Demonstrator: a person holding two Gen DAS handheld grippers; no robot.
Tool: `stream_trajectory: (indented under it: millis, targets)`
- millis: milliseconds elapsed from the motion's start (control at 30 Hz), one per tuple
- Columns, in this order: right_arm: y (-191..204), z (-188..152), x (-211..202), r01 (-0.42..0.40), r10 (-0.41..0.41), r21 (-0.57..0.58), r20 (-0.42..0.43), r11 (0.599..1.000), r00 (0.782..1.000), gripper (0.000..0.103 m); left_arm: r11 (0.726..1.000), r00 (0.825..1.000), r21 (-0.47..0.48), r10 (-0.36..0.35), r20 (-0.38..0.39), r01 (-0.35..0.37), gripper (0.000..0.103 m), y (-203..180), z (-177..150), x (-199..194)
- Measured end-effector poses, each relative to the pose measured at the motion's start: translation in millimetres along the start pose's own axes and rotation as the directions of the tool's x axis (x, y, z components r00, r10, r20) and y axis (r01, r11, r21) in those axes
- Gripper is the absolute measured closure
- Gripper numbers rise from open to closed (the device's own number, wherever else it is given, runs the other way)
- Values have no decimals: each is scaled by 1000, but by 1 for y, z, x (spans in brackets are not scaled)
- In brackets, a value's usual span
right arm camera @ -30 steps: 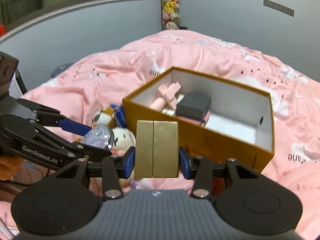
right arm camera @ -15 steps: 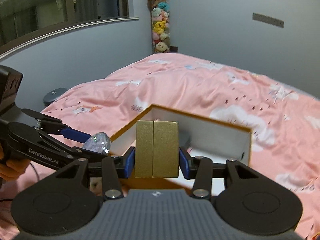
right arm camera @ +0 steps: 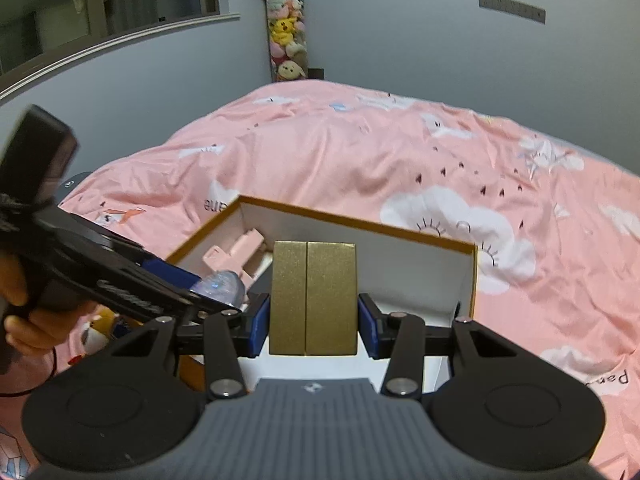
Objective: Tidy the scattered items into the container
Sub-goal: 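Carry the compact with the left gripper while the right carries the gold box over the orange box, then lower the glitter compact into the orange box and open the left gripper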
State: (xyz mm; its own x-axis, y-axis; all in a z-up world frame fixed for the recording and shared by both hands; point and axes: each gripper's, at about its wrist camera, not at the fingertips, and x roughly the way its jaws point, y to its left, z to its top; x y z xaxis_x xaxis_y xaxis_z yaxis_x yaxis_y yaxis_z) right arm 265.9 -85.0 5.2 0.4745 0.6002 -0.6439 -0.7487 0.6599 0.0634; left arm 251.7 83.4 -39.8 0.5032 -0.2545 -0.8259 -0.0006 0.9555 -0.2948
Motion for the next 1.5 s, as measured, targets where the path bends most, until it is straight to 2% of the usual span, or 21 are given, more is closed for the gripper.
stream_trajectory:
  millis: [133, 400, 533, 633, 667, 800, 1000, 1100, 1267, 1333, 1400, 1500]
  targets:
    - [-11, -5, 15, 0, 0, 14, -36, 1000, 999, 55, 999, 997, 25, 45, -67, -44, 19, -3, 2, 30]
    - [-25, -9, 41, 7, -6, 15, -88, 1000, 996, 55, 998, 983, 48, 51, -175, -43, 19, -4, 7, 57]
    - [-27, -9, 48, 0, 1, 12, -104, 1000, 995, 55, 995, 952, 68, 91, -293, -74, 19, -8, 11, 70]
    - [-27, -9, 50, -5, 5, 4, -109, 1000, 994, 55, 998, 927, 21, 62, -369, -58, 19, -3, 17, 78]
    - [-26, -9, 50, -7, 7, 3, -109, 1000, 994, 55, 998, 923, 13, 61, -380, -61, 19, -2, 19, 80]
    - [-26, -9, 50, -17, 16, -1, -111, 1000, 994, 55, 991, 900, 59, 136, -414, -123, 19, -4, 20, 90]
    - [-27, -8, 54, -16, 13, -20, -138, 1000, 990, 55, 993, 870, 41, 117, -479, -111, 19, 1, 17, 100]
    - [-27, -6, 61, -14, 7, -42, -160, 999, 987, 55, 991, 870, 62, 130, -476, -115, 19, -1, 14, 100]
    - [-23, -12, 71, -28, 16, -63, -189, 998, 982, 55, 994, 884, 55, 107, -456, -93, 18, 2, 8, 92]
    - [-22, -14, 73, -29, 16, -65, -200, 997, 980, 55, 994, 884, 57, 110, -455, -94, 18, 3, 7, 90]
    - [-22, -14, 72, -33, 18, -66, -210, 997, 978, 55, 991, 882, 88, 130, -453, -101, 17, 0, 7, 87]
    - [-22, -9, 72, -39, 17, -91, -229, 995, 973, 55, 985, 893, 138, 156, -421, -107, 14, -7, 3, 79]
